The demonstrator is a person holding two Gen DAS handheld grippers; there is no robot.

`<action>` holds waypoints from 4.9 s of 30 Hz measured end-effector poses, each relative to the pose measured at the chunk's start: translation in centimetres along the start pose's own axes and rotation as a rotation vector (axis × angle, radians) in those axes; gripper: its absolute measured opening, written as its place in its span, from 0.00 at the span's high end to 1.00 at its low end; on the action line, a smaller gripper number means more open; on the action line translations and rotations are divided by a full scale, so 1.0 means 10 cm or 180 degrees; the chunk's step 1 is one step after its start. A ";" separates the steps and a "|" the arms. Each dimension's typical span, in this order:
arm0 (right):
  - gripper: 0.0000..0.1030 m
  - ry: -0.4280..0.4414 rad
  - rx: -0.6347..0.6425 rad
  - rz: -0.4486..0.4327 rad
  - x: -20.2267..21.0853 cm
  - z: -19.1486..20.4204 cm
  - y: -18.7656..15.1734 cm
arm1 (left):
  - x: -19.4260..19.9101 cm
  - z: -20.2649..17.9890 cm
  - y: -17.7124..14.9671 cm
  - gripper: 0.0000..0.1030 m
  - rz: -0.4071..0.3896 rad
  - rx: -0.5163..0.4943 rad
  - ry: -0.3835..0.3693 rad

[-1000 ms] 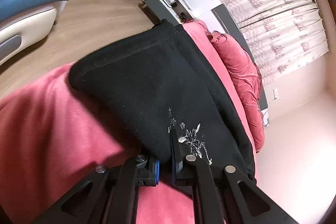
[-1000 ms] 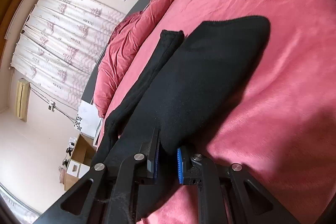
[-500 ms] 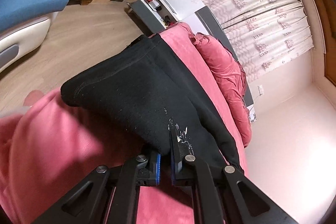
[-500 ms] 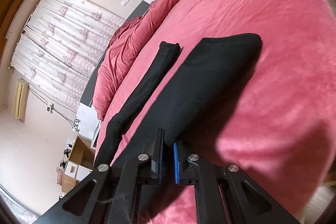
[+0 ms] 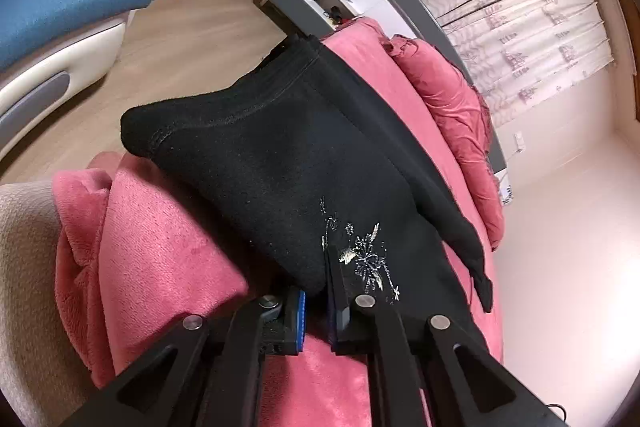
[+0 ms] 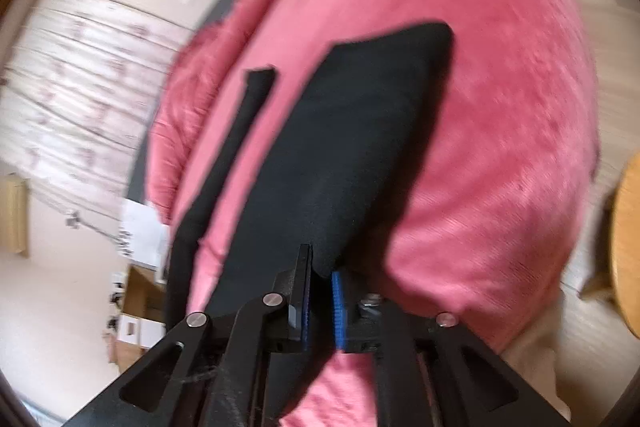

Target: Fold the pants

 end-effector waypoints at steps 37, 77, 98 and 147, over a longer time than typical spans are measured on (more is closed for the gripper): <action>0.45 0.0164 0.0198 0.0146 -2.03 0.92 1.52 | -2.31 -2.36 -0.17 0.69 0.0997 -0.0263 -0.0595; 0.54 -0.0335 0.2003 0.0213 -1.19 1.42 -0.08 | -1.43 -1.56 -0.35 0.70 0.1155 -0.0937 -0.0186; 0.36 -0.0546 0.2944 0.0523 -1.69 1.57 -1.02 | -1.42 -0.77 1.63 0.49 0.0247 -0.0363 0.0634; 0.31 -0.0544 0.2842 0.0664 -1.77 1.67 -0.97 | -0.42 -0.86 1.58 0.93 -0.0553 -0.0493 -0.0440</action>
Point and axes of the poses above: each gripper's, at about its wrist camera, not at the fingertips, and x roughly against the way its jaws point, z to its left, y to its top, the point moved 4 cm from there along -x, roughly the way its jaws point, and after that the axes turned 4 degrees about y, right-handed, at the moved point
